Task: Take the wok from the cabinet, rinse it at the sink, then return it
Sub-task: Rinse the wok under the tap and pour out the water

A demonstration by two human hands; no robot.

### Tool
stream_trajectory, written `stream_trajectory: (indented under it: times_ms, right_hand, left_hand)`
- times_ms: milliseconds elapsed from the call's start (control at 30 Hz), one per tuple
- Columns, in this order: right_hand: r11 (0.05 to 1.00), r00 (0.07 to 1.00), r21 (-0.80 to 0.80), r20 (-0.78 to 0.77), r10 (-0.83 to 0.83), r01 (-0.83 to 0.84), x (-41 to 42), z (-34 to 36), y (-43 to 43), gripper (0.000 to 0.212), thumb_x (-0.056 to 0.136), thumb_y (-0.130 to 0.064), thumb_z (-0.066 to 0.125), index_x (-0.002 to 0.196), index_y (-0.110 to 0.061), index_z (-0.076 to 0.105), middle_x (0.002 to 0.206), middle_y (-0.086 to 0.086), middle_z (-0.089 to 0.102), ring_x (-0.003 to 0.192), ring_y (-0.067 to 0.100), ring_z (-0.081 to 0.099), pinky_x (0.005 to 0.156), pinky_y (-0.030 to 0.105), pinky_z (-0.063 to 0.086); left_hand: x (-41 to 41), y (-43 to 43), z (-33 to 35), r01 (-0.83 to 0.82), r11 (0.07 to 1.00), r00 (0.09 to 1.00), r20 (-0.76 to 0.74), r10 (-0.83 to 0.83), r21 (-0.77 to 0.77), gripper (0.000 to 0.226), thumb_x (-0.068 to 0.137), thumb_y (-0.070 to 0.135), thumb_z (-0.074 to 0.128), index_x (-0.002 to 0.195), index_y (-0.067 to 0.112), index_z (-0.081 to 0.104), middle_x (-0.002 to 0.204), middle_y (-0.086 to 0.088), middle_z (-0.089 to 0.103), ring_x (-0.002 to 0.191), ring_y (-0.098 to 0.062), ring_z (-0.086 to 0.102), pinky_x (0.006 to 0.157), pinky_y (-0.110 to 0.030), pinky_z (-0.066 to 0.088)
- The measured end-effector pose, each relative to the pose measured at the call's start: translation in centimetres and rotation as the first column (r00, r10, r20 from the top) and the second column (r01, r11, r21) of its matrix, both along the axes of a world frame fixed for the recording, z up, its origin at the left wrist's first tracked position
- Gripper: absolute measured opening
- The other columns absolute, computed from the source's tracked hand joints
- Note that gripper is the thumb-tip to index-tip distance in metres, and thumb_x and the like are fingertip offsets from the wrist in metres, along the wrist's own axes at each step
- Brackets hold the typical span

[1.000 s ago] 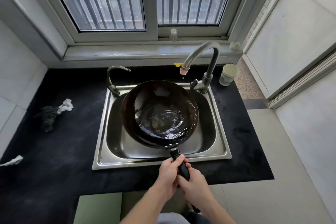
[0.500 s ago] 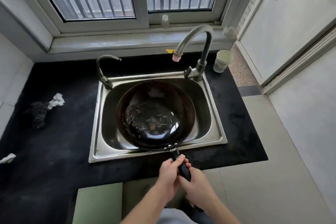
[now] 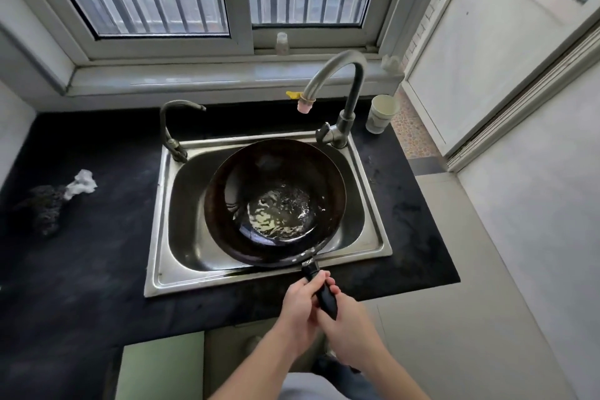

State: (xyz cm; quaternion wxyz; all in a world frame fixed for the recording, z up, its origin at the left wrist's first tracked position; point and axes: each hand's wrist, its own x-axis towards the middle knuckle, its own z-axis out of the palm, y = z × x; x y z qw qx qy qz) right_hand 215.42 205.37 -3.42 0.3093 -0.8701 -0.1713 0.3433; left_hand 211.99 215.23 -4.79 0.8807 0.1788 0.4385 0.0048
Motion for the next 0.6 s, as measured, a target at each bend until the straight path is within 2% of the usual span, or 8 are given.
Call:
stream_trajectory:
  times_ms: [67, 200, 367, 500, 600]
  right_hand:
    - [1.000, 1.000, -0.016, -0.004, -0.011, 0.011, -0.3, -0.1, -0.1, 0.014, 0.091, -0.030, 0.060, 0.095, -0.018, 0.065, 0.080, -0.008, 0.067, 0.073, 0.005, 0.063, 0.060, 0.017, 0.048]
    - [1.000, 1.000, -0.012, 0.021, -0.010, 0.010, -0.4, 0.0, -0.4, 0.008, 0.091, -0.030, 0.062, 0.089, -0.022, 0.061, 0.074, -0.010, 0.064, 0.066, 0.003, 0.061, 0.054, 0.013, 0.043]
    - [1.000, 0.999, -0.013, 0.043, -0.018, 0.018, -0.2, 0.1, -0.3, 0.012, 0.091, -0.030, 0.061, 0.095, -0.019, 0.065, 0.076, -0.011, 0.063, 0.069, 0.002, 0.060, 0.057, 0.012, 0.045]
    - [1.000, 0.995, -0.019, 0.098, 0.008, -0.006, 0.3, 0.4, 0.8, 0.009, 0.092, -0.027, 0.061, 0.088, -0.023, 0.053, 0.073, -0.017, 0.054, 0.064, 0.000, 0.052, 0.058, 0.006, 0.041]
    - [0.999, 0.995, -0.033, 0.095, 0.037, -0.034, 0.5, 0.4, 2.1, 0.011, 0.092, -0.028, 0.060, 0.087, -0.022, 0.053, 0.080, -0.009, 0.060, 0.067, 0.003, 0.052, 0.056, 0.007, 0.041]
  left_hand:
    - [-0.3, 0.1, -0.1, 0.004, 1.000, 1.000, 0.013, -0.004, -0.008, 0.012, 0.096, 0.008, 0.056, 0.101, -0.003, 0.060, 0.079, -0.012, 0.061, 0.071, -0.023, 0.059, 0.071, -0.033, 0.054]
    - [-0.3, 0.0, -0.5, 0.027, 0.999, 0.999, 0.028, -0.026, -0.017, 0.015, 0.097, 0.009, 0.055, 0.104, -0.004, 0.059, 0.081, -0.013, 0.061, 0.072, -0.024, 0.059, 0.078, -0.036, 0.052]
    - [0.2, 0.3, -0.4, 0.049, 0.999, 0.997, 0.060, -0.047, -0.024, 0.014, 0.098, 0.008, 0.053, 0.103, -0.004, 0.058, 0.079, -0.013, 0.060, 0.071, -0.023, 0.058, 0.076, -0.035, 0.052]
    - [0.7, 1.2, -0.1, 0.054, 0.999, 0.996, 0.065, -0.055, 0.008, 0.012, 0.098, 0.008, 0.053, 0.096, -0.003, 0.059, 0.076, -0.011, 0.062, 0.070, -0.022, 0.058, 0.073, -0.033, 0.053]
    - [0.6, 2.4, 0.0, 0.032, 0.999, 0.997, 0.063, -0.035, 0.036, 0.011, 0.096, 0.010, 0.055, 0.095, -0.001, 0.059, 0.077, -0.010, 0.061, 0.070, -0.022, 0.058, 0.072, -0.032, 0.053]
